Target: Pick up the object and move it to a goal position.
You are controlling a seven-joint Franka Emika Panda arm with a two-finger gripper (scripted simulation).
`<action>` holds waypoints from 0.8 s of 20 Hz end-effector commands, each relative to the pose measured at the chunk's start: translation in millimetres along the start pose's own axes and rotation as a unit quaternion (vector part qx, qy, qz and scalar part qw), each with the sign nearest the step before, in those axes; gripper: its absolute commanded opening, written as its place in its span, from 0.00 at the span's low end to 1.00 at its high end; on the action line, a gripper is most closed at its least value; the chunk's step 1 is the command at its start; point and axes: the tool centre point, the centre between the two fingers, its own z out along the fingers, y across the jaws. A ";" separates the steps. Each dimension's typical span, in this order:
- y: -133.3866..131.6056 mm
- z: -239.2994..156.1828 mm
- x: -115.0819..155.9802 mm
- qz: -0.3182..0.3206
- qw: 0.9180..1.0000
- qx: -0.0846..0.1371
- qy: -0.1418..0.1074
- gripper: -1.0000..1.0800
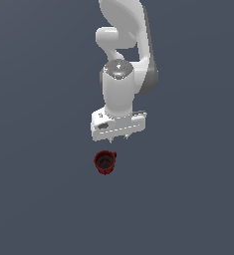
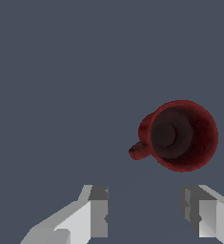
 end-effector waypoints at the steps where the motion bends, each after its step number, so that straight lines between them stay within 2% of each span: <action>1: 3.9 3.8 -0.4 -0.033 0.999 -0.002 0.001 0.62; 8: 14.2 14.2 -1.6 -0.125 0.992 -0.009 0.004 0.62; 16: 25.3 25.8 -3.2 -0.229 0.973 -0.015 0.006 0.62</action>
